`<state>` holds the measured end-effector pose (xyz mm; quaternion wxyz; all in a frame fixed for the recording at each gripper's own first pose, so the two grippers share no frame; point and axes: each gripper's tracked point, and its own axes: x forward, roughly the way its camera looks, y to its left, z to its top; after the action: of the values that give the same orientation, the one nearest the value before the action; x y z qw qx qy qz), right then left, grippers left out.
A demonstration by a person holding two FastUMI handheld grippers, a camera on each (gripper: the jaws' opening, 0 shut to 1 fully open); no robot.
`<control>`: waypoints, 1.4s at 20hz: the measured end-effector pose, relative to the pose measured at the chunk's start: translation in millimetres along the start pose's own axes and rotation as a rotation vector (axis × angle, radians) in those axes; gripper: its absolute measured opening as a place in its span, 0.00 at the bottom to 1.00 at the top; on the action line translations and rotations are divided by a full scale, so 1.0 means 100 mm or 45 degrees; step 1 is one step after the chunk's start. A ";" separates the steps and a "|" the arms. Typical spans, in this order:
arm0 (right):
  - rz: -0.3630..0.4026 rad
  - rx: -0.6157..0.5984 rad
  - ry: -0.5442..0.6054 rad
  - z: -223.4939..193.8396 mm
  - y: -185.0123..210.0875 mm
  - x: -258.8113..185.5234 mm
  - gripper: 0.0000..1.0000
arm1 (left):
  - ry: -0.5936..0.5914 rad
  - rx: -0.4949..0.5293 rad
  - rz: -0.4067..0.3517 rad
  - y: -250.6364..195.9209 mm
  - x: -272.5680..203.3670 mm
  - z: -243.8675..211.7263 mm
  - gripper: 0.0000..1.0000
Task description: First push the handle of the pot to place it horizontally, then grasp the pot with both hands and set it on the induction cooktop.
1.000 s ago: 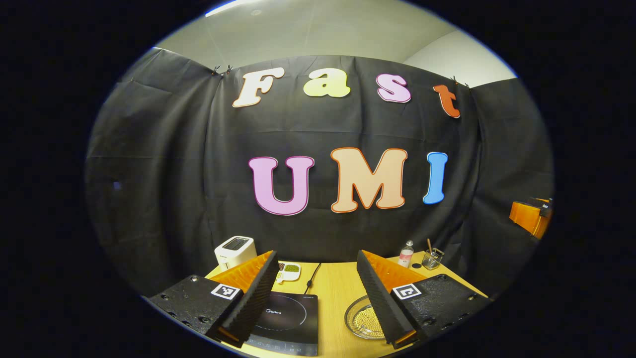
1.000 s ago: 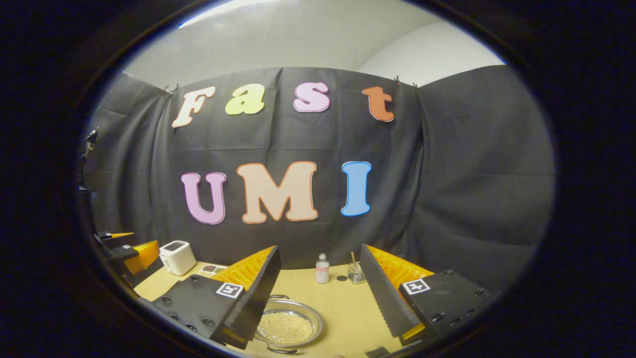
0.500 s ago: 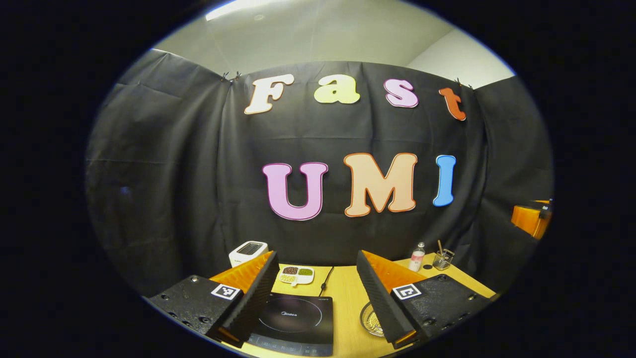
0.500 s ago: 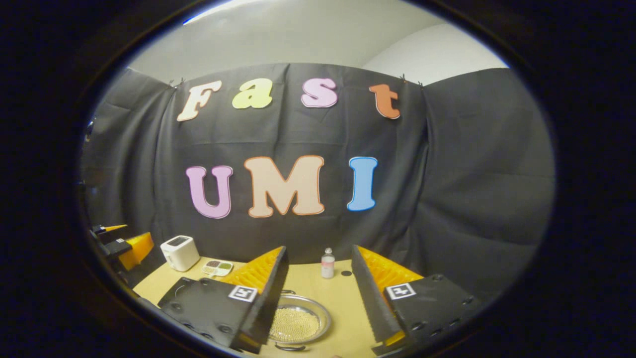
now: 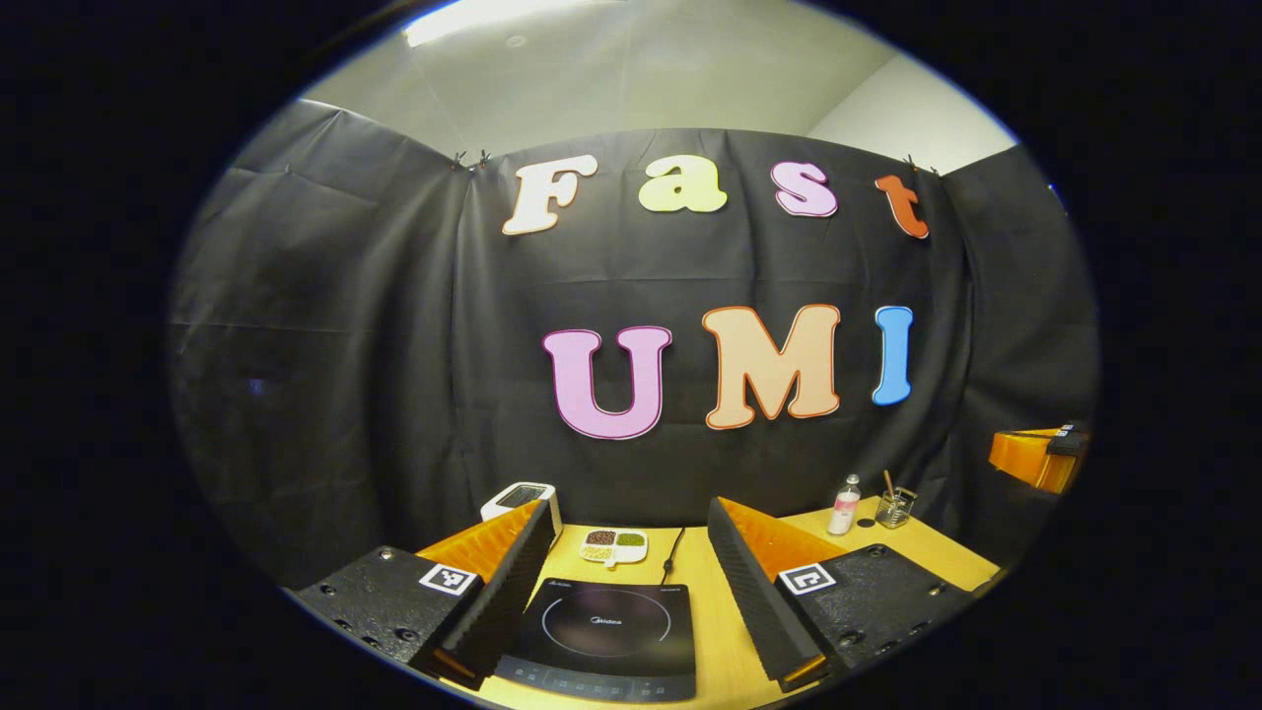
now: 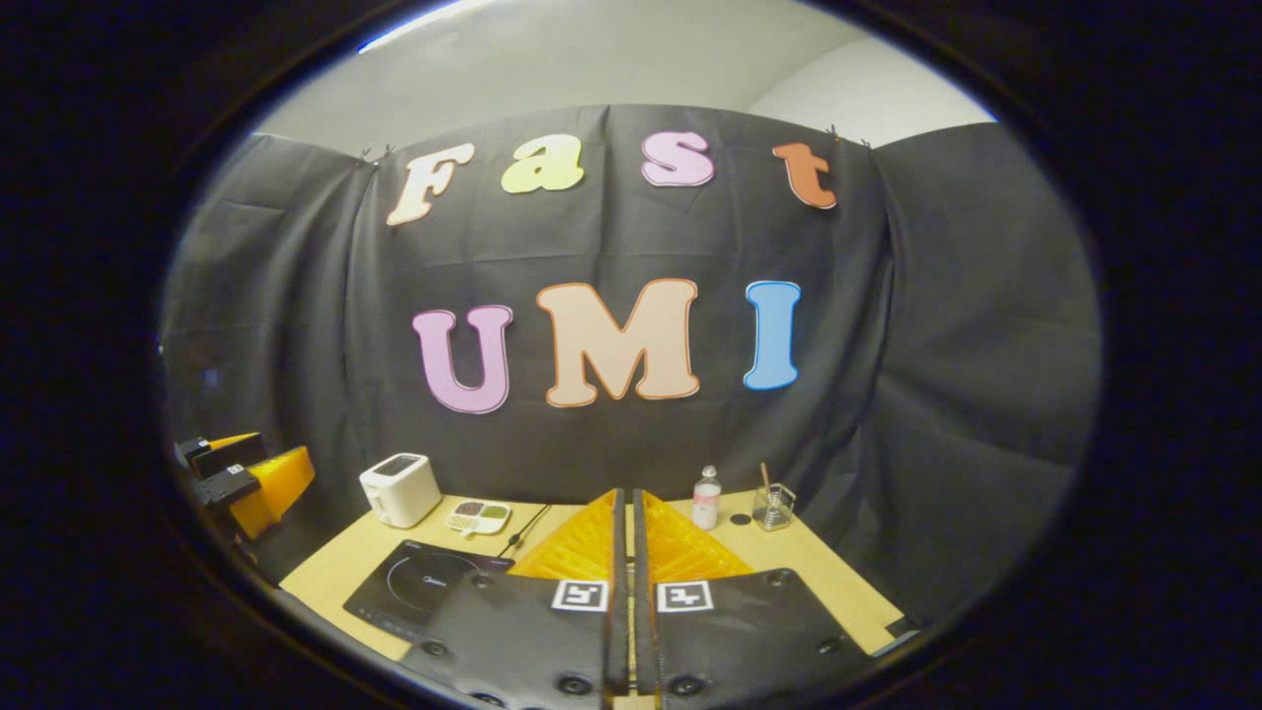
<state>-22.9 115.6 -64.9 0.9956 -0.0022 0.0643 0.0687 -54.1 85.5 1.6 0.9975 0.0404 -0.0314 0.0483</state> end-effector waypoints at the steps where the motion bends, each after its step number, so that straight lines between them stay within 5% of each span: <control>1: 0.011 -0.006 0.021 -0.08 0.05 0.02 0.06 | 0.005 0.009 -0.002 0.02 -0.01 -0.02 0.93; 7: 0.075 0.013 0.182 -0.63 0.28 0.07 0.07 | 0.047 0.006 -0.022 0.07 0.01 -0.14 0.95; 8: 0.106 0.032 0.223 -0.76 0.30 0.04 0.00 | 0.054 0.008 -0.023 0.08 0.01 -0.15 0.98; 11: 0.157 0.110 0.380 -1.17 0.43 0.03 0.09 | 0.076 0.003 -0.023 0.10 -0.01 -0.21 0.95; 14: 0.183 0.177 0.546 -1.64 0.47 -0.03 0.03 | 0.100 -0.002 -0.014 0.16 -0.02 -0.29 0.95; 19: 0.173 0.236 0.841 -2.41 0.48 -0.24 0.03 | 0.147 -0.007 0.020 0.31 -0.05 -0.46 0.93; 28: 0.194 0.353 1.222 -3.13 0.49 -0.39 0.03 | 0.246 -0.014 0.121 0.58 -0.09 -0.74 0.93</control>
<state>-108.3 155.0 -370.5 0.8369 0.1036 0.5232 0.1233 -64.6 148.4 -68.3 0.9927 0.0285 0.0630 0.0991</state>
